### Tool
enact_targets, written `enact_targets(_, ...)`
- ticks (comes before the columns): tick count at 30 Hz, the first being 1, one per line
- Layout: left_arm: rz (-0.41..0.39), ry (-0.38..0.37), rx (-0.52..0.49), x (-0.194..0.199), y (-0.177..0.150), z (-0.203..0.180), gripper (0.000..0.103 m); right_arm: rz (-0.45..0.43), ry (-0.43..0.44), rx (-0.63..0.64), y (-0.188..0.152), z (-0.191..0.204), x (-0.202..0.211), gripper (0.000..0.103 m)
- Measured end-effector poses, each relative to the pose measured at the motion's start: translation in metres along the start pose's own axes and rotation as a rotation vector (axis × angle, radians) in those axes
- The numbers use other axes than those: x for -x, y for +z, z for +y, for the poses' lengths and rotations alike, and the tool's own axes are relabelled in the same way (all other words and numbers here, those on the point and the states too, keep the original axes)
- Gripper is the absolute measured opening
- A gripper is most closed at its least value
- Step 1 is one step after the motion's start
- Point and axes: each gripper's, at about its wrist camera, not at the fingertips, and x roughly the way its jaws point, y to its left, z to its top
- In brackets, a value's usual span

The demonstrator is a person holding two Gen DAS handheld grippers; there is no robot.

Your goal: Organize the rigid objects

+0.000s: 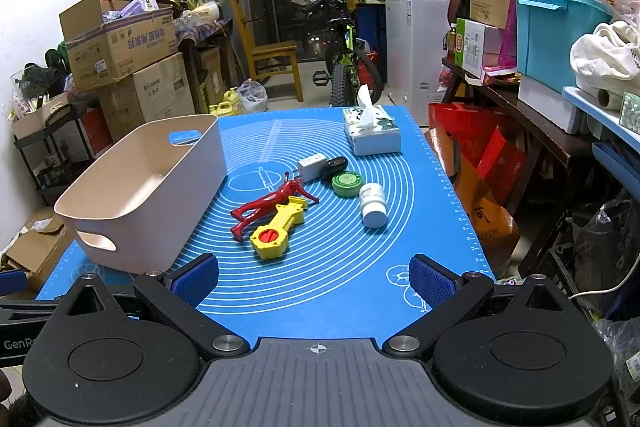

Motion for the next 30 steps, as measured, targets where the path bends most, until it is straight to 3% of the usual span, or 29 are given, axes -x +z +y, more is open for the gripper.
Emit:
enact_targets(23,-0.002,-0.002,0.021,-0.001,0.009,0.011,0.103,0.003,0.024,-0.015,0.007,0.008,-0.005,0.101)
enact_targets(30,-0.005,0.012,0.052,-0.022,0.034,0.051,0.103,-0.011,0.020,0.002,0.024,0.015,-0.032,0.101)
